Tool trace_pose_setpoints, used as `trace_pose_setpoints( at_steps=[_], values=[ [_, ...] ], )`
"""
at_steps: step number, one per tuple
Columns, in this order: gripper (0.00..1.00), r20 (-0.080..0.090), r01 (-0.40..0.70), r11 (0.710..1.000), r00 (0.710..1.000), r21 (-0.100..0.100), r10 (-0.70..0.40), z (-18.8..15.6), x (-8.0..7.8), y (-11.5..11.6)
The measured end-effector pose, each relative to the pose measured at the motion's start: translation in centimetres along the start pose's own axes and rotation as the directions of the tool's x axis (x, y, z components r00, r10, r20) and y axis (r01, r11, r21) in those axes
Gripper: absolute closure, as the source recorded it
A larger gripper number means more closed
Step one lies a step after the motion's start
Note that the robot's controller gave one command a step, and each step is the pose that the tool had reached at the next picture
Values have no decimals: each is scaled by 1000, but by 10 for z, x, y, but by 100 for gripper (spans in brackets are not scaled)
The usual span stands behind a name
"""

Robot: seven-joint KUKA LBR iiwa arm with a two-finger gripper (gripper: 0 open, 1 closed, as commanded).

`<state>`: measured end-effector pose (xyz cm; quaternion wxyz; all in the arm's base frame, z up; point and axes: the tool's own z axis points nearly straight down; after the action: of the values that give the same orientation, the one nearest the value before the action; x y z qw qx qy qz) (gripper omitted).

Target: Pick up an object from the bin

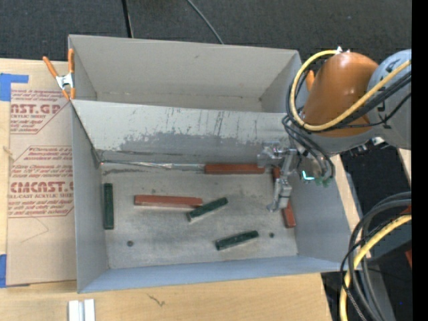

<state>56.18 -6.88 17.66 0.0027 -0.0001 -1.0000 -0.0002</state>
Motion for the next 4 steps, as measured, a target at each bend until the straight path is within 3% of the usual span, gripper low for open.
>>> trace_pose_setpoints(
  at_steps=[1,2,3,4],
  values=[
    [0,7,1,1000,1000,1,-1,-4,-2,0],
    [0,11,29,1000,1000,2,-29,51,54,20],
    [0,-4,-29,1000,1000,-1,29,79,74,26],
    [100,5,-29,1000,1000,-1,29,107,76,76]
  ],
)
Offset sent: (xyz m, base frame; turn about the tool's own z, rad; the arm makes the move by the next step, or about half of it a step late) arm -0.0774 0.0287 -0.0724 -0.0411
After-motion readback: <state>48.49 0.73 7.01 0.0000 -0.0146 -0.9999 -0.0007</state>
